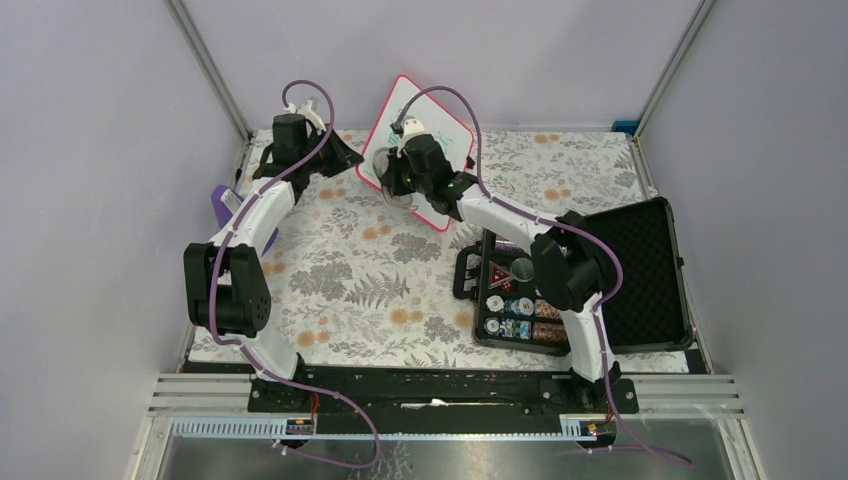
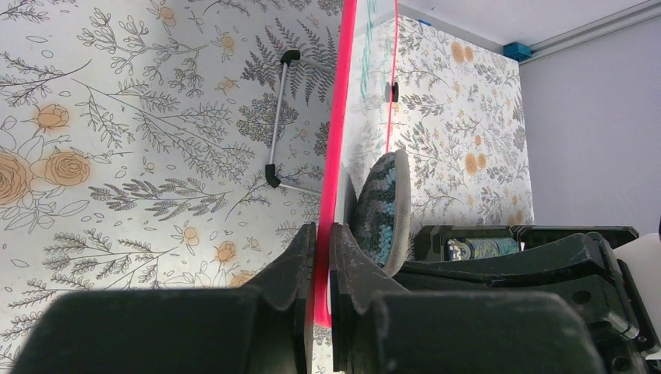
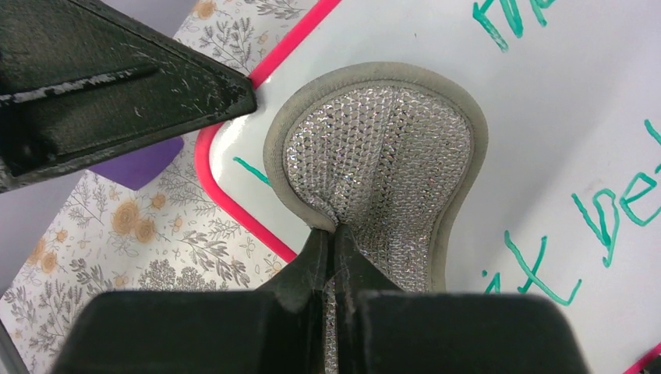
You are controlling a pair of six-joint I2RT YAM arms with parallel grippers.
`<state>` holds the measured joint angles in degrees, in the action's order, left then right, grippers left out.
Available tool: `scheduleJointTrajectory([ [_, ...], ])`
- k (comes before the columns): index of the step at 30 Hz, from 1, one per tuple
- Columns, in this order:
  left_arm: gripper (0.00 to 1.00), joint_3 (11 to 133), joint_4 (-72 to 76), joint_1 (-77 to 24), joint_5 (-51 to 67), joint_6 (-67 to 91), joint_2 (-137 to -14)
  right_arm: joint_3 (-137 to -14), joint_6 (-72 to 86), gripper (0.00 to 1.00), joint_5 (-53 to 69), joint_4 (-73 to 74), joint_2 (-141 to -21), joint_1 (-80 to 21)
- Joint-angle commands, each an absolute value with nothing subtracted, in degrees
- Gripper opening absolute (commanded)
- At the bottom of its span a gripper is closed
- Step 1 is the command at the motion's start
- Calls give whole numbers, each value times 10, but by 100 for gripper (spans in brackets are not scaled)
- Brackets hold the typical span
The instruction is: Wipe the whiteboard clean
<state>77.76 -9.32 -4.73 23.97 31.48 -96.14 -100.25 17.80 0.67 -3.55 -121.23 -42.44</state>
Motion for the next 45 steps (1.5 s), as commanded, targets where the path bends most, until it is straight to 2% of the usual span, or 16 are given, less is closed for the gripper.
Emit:
scheduleJointTrajectory([
  [1,0,779,-56,-71,284,335,-938,-975,177,0,-7,39,-1204,-422],
  [6,0,779,-57,-71,286,340,-939,-990,173,0,42,12,-1205,-434],
  [14,0,777,-57,-72,278,336,-937,-1095,181,0,99,-28,-1247,-453],
  [20,0,778,-56,-74,278,336,-938,-1188,192,0,78,41,-1304,-451],
  [24,0,777,-57,-74,280,337,-937,-1121,252,0,7,32,-1282,-431],
  [29,0,777,-57,-76,283,340,-937,-1022,337,0,-5,6,-1255,-383],
  [36,0,777,-57,-75,285,342,-935,-989,223,0,119,-60,-1239,-395],
  [42,0,781,-56,-71,302,351,-933,-980,176,0,100,-84,-1215,-411],
  [45,12,768,-14,-39,368,398,-936,-979,171,0,98,-78,-1215,-411],
])
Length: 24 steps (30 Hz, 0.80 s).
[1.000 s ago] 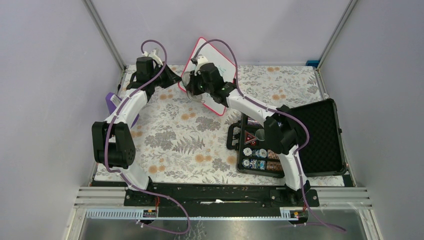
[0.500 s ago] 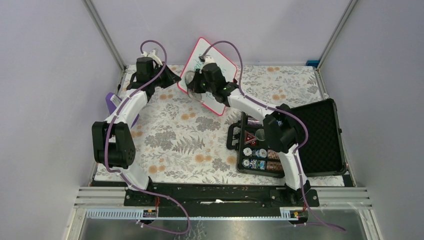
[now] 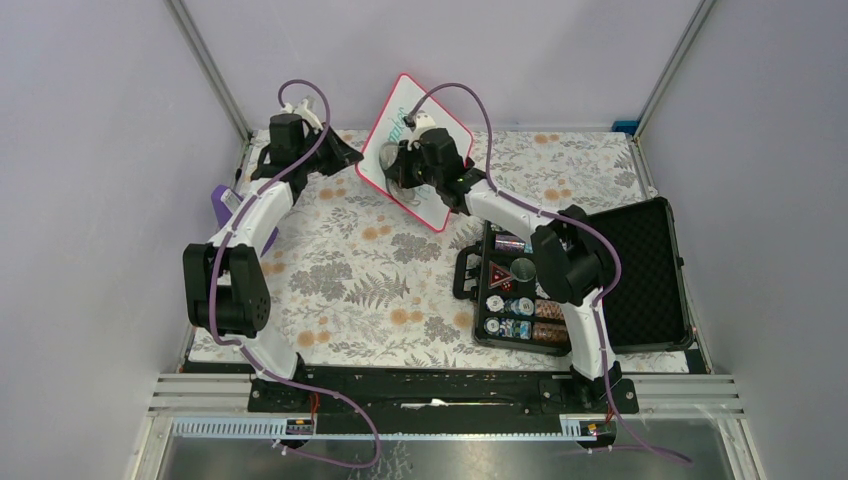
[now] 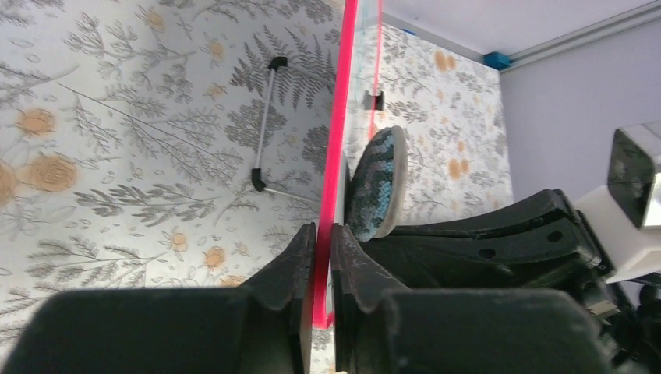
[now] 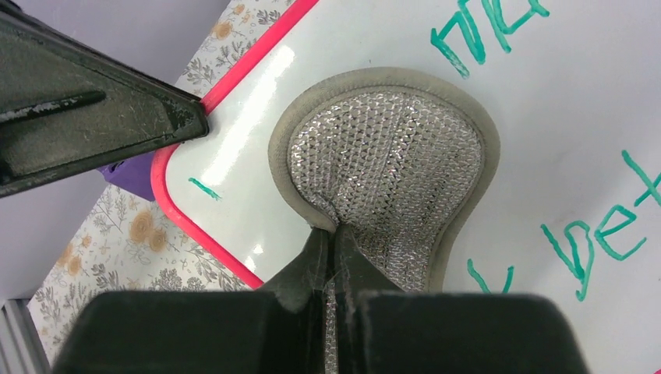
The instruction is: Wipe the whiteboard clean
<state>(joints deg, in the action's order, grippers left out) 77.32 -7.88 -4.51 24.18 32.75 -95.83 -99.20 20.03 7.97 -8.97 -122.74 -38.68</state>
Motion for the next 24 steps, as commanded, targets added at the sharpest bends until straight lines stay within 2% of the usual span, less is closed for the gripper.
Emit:
scheduleJointTrajectory([
  [1,16,756,15,-25,390,423,-934,-979,170,0,97,-77,-1216,-411],
  [4,30,734,67,-1,421,455,-925,-978,167,0,96,-76,-1217,-411],
  [7,50,734,66,-1,423,450,-927,-982,167,0,97,-75,-1219,-411],
  [9,53,734,66,-1,423,449,-934,-988,167,0,98,-72,-1221,-411],
  [12,47,733,66,-1,419,448,-941,-997,166,0,98,-69,-1222,-411],
  [17,27,729,66,0,411,452,-947,-1013,164,0,99,-58,-1226,-411],
  [24,16,725,66,-1,410,459,-959,-1047,162,0,111,-44,-1238,-416],
])
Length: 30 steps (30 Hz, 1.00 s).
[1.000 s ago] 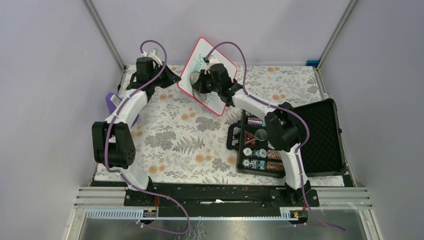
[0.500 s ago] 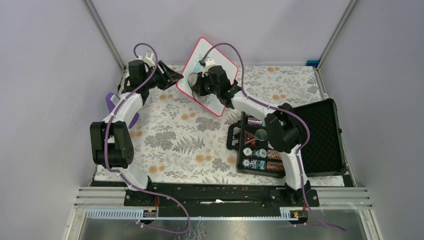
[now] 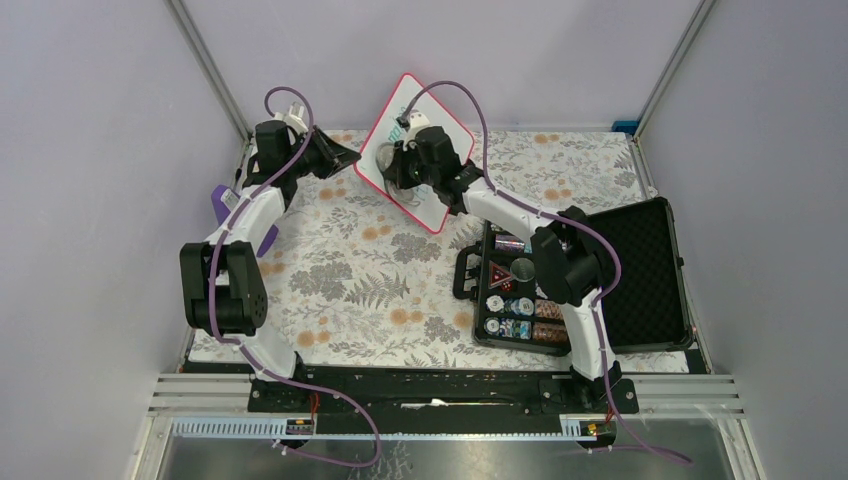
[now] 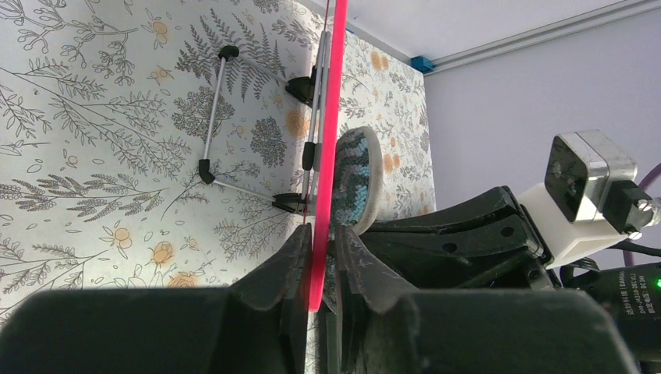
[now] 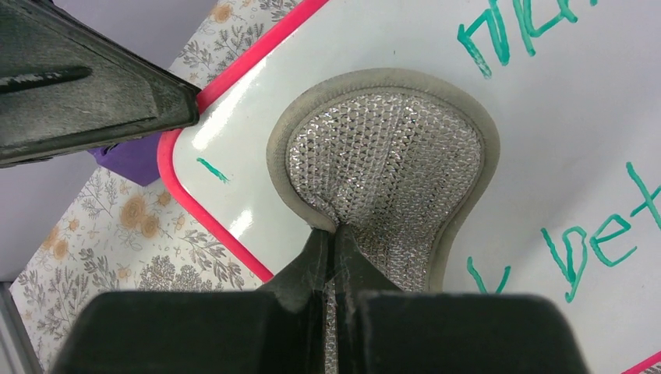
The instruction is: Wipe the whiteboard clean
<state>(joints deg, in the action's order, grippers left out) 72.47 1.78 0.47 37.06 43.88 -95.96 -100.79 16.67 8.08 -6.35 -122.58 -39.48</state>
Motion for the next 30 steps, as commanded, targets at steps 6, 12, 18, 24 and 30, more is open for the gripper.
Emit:
scheduleJointTrajectory([
  [6,5,721,66,-11,406,464,-966,-1149,159,0,132,6,-1279,-438],
  [12,0,718,66,-16,402,466,-967,-1270,182,0,164,74,-1336,-457],
  [18,0,718,66,-18,400,466,-969,-1276,196,0,130,90,-1346,-456],
  [24,0,718,66,-18,400,467,-962,-1166,221,0,13,111,-1296,-442],
  [30,0,716,66,-18,403,471,-959,-1052,181,0,-8,55,-1244,-431],
])
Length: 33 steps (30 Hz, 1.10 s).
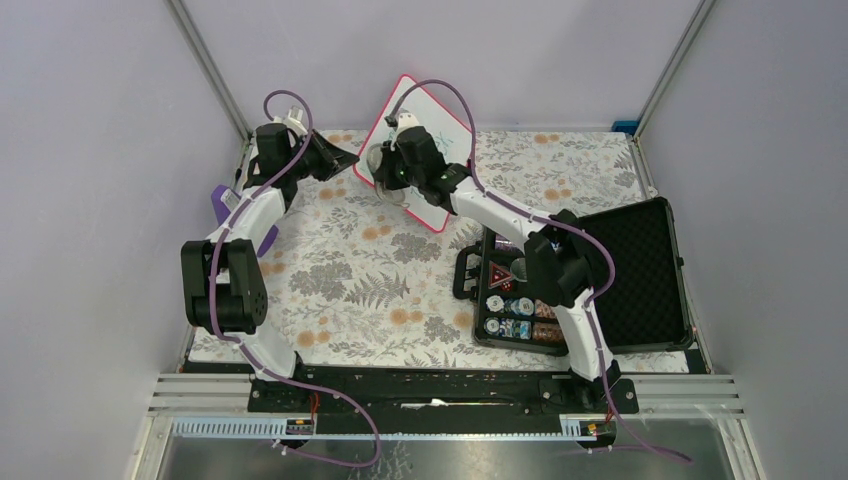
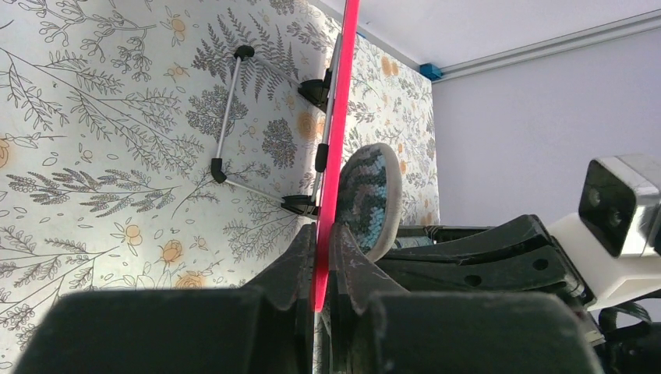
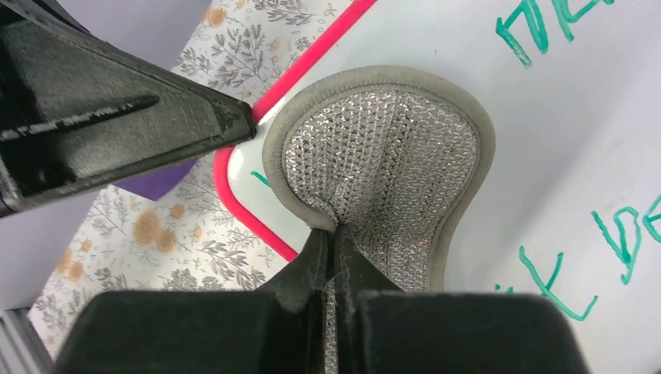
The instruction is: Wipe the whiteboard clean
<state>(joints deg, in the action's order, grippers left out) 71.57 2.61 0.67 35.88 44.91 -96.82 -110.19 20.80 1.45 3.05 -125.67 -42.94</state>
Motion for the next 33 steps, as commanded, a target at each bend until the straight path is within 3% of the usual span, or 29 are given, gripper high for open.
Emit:
scheduleJointTrajectory([
  [1,0,714,69,-18,403,473,-959,-1052,165,0,6,48,-1243,-431],
  [8,0,698,96,-19,408,492,-958,-1086,119,0,159,-25,-1245,-437],
  [13,0,694,99,-25,406,494,-955,-1176,142,0,226,-16,-1288,-453],
  [17,0,692,97,-27,398,494,-950,-1257,209,0,183,36,-1330,-455],
  [20,0,693,93,-24,393,483,-943,-1299,273,0,69,90,-1351,-451],
  [24,0,693,92,-30,396,484,-946,-1382,344,0,5,198,-1404,-425],
  [33,0,694,92,-29,396,483,-948,-1300,404,0,6,199,-1385,-360],
])
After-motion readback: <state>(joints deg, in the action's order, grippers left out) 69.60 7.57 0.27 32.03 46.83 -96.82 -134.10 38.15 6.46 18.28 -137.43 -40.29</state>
